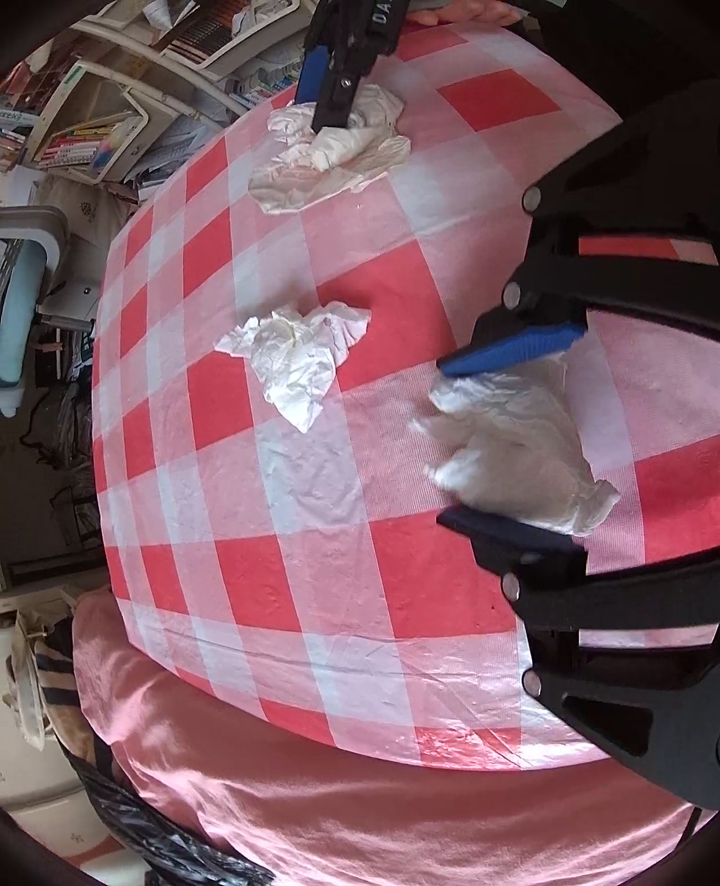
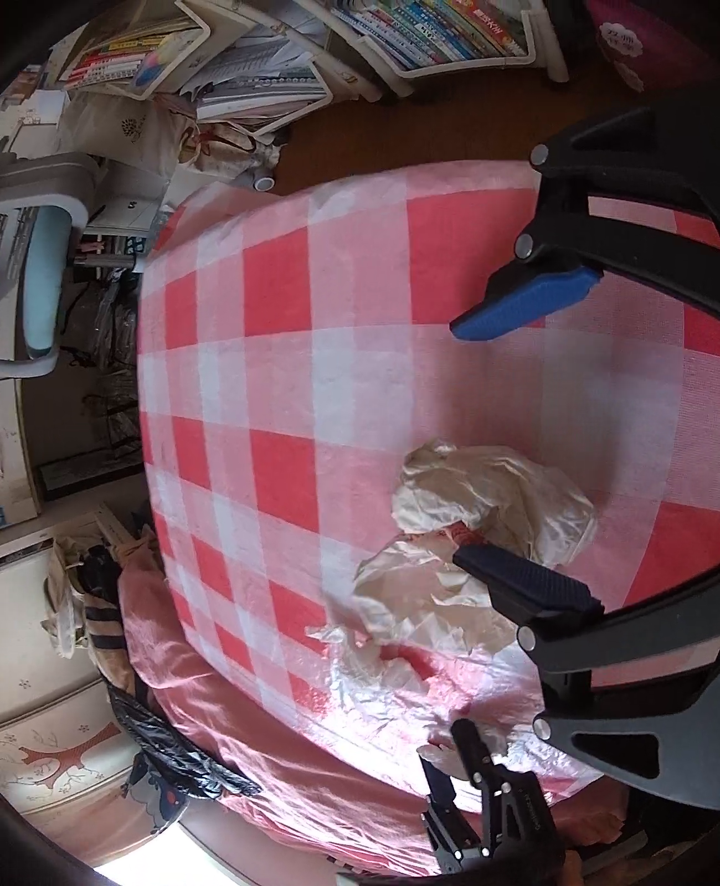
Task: Collect trash
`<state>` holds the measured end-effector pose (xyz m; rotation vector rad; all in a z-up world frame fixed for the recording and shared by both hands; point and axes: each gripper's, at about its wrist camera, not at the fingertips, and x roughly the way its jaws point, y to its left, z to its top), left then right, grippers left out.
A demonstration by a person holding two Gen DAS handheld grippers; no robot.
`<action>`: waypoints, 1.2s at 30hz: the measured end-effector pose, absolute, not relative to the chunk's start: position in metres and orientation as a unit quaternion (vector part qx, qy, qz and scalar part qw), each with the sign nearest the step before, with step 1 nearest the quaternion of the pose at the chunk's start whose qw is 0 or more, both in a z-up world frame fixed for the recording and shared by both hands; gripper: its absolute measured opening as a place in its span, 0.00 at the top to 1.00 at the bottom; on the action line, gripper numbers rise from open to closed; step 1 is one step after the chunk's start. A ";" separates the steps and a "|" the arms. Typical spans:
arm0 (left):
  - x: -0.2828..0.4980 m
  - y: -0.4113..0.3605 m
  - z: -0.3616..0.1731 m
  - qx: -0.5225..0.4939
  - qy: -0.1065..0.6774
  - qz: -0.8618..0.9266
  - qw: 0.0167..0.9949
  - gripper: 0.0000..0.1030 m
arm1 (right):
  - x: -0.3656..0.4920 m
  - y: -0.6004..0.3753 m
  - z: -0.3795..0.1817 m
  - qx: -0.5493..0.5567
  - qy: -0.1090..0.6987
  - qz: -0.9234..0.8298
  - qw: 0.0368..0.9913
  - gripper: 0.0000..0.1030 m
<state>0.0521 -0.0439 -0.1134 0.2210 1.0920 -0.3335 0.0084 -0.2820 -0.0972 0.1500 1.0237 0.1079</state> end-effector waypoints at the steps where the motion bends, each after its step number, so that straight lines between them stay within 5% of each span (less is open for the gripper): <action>1: 0.052 -0.046 -0.113 0.106 0.515 -0.164 0.835 0.77 | 0.008 -0.279 -0.097 0.063 0.490 0.059 0.867 0.31; 2: 0.051 -0.048 -0.112 0.104 0.515 -0.168 0.834 0.85 | 0.007 -0.276 -0.097 0.059 0.490 0.065 0.868 0.36; 4: 0.052 -0.048 -0.110 0.095 0.515 -0.171 0.835 0.90 | 0.007 -0.271 -0.094 0.061 0.489 0.087 0.866 0.68; 6: 0.053 -0.044 -0.103 0.076 0.508 -0.174 0.840 0.91 | 0.005 -0.265 -0.088 0.047 0.478 0.093 0.872 0.77; 36: 0.029 -0.018 -0.026 0.029 0.384 -0.131 0.914 0.91 | -0.012 -0.249 -0.052 0.045 0.390 0.100 0.914 0.76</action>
